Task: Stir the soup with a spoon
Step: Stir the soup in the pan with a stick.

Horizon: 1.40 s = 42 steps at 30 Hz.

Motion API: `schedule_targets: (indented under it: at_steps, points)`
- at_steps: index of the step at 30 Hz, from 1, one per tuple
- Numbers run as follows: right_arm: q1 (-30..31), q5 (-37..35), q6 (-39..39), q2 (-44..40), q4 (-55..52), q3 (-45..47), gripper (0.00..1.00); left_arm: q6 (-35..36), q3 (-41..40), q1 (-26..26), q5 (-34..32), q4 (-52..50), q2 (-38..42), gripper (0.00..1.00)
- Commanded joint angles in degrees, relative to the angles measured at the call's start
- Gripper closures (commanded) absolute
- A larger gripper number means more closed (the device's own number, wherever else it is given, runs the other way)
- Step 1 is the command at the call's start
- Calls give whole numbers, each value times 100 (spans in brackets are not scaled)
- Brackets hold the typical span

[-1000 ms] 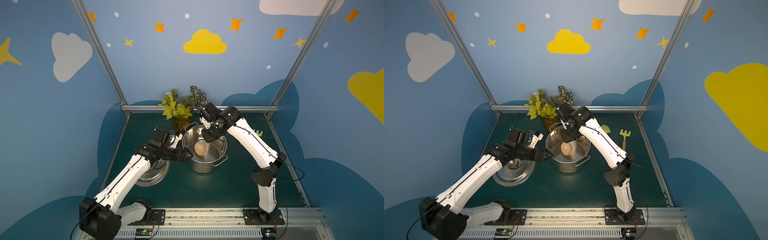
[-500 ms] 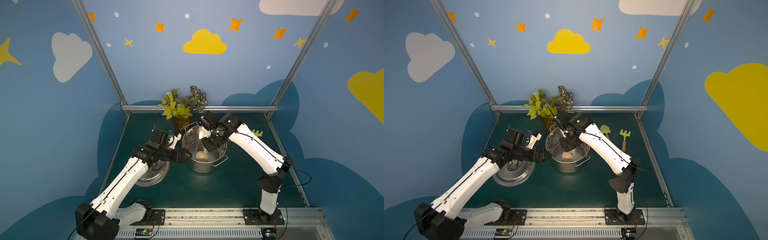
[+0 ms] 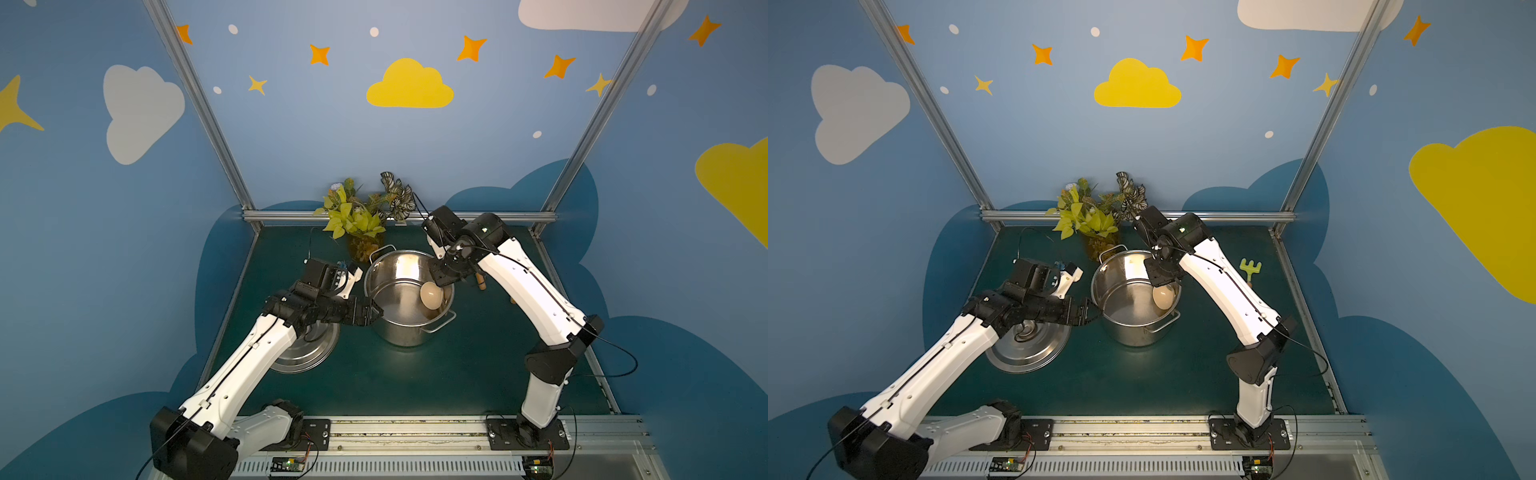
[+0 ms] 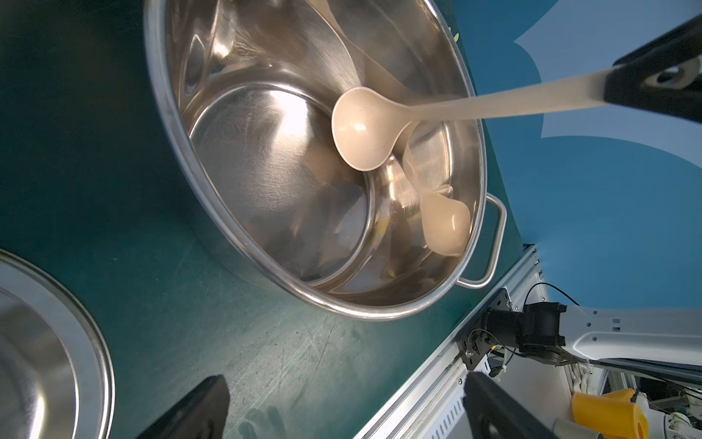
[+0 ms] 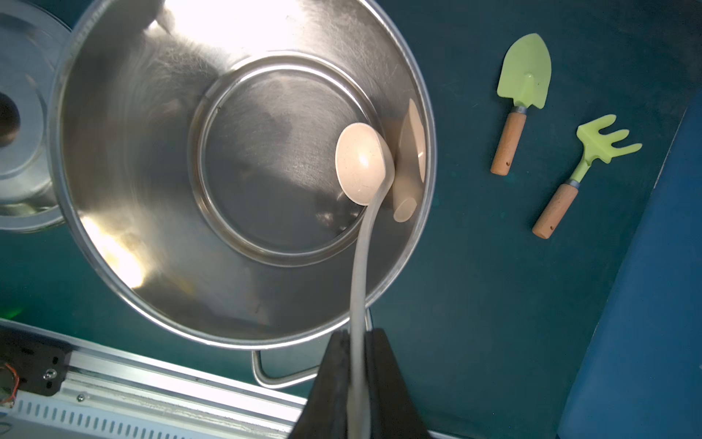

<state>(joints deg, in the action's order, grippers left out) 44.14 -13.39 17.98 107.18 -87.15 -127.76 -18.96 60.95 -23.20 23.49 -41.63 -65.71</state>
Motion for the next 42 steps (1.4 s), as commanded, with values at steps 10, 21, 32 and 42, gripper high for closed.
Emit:
schedule_targets:
  at_steps: [10, 21, 32, 42]
  points:
    - [103, 823, -229, 970, 723, -1275, 100, 146, 66, -9, -33, -137, 23, 0]
    - [663, 1390, -189, 636, 673, -972, 100, 138, 57, -9, -19, -162, 116, 0]
    - [923, 324, -145, -474, 365, 512, 100, 154, 86, -9, -23, -240, 164, 0]
    - [311, -233, -134, -643, 515, 758, 100, 150, 115, -9, -37, -258, 153, 0]
